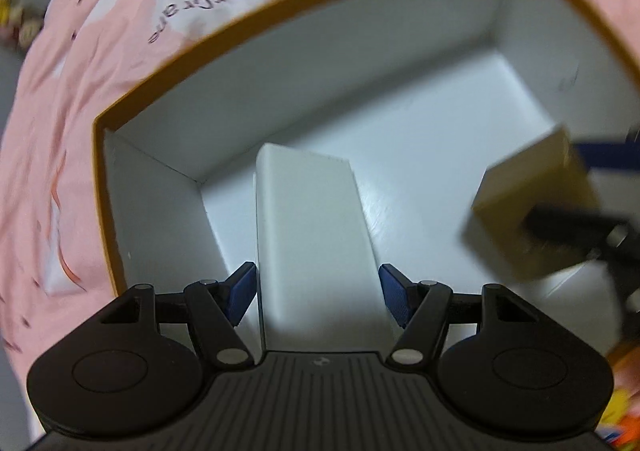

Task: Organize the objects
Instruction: 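Carry the white box and gold cube over the orange box with both tools, then lower the white box into the orange box and open the left tool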

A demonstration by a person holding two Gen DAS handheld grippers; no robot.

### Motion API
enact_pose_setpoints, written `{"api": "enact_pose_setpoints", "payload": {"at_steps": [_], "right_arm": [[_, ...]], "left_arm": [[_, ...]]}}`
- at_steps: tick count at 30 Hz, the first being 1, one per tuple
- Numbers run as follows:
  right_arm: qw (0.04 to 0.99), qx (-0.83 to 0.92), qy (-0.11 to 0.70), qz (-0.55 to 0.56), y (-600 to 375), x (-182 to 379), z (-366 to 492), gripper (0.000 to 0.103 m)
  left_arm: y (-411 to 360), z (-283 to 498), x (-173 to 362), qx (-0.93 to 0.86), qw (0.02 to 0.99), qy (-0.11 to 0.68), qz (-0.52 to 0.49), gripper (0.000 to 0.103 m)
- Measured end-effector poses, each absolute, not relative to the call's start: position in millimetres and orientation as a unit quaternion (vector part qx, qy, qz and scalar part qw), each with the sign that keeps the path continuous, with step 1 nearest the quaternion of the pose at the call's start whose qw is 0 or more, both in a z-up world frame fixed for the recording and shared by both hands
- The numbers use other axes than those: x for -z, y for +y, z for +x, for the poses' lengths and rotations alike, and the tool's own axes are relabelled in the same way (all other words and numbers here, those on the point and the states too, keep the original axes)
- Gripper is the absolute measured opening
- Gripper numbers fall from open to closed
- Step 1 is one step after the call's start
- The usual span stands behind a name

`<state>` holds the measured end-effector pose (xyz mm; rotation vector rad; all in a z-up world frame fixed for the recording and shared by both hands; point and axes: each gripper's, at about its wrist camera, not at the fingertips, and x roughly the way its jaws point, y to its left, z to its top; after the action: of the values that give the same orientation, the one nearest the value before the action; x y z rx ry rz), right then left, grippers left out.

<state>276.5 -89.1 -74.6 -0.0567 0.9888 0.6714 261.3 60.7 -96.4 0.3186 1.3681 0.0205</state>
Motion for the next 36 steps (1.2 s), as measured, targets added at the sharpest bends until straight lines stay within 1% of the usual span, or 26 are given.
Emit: {"api": "enact_pose_setpoints", "payload": {"at_steps": [3, 10, 17, 19, 24, 32, 34, 35, 36], "right_arm": [[0.824, -0.316, 0.470, -0.028, -88.9, 78.6, 277.2, 0.053], [0.817, -0.317, 0.482, -0.027, -89.1, 84.4, 277.6, 0.053], [0.812, -0.322, 0.487, -0.026, -85.9, 84.9, 275.9, 0.053], [0.812, -0.322, 0.486, -0.024, -87.5, 83.5, 276.1, 0.053], [0.813, -0.322, 0.485, -0.023, -90.9, 81.8, 274.9, 0.053], [0.813, -0.328, 0.481, -0.019, -95.4, 80.2, 273.7, 0.054], [0.813, -0.327, 0.481, -0.021, -95.3, 80.0, 273.3, 0.054], [0.813, -0.327, 0.481, -0.021, -95.0, 79.8, 273.0, 0.054], [0.813, -0.326, 0.481, -0.022, -95.0, 79.9, 272.8, 0.054]], "left_arm": [[56.8, 259.5, 108.3, -0.004, 0.745, 0.646, 0.168, 0.077], [79.3, 257.5, 108.8, 0.018, 0.738, 0.671, 0.076, 0.074], [95.1, 259.8, 104.6, 0.021, 0.733, 0.679, 0.016, 0.073], [97.7, 259.6, 105.0, 0.026, 0.729, 0.684, 0.007, 0.069], [102.0, 256.0, 102.8, 0.045, 0.726, 0.687, 0.005, 0.068], [114.8, 251.4, 97.3, 0.064, 0.725, 0.685, -0.027, 0.070], [112.2, 249.5, 97.4, 0.054, 0.728, 0.684, -0.007, 0.067], [109.7, 248.4, 98.5, 0.051, 0.728, 0.684, 0.009, 0.067], [106.6, 251.5, 98.3, 0.048, 0.726, 0.686, 0.020, 0.069]]}}
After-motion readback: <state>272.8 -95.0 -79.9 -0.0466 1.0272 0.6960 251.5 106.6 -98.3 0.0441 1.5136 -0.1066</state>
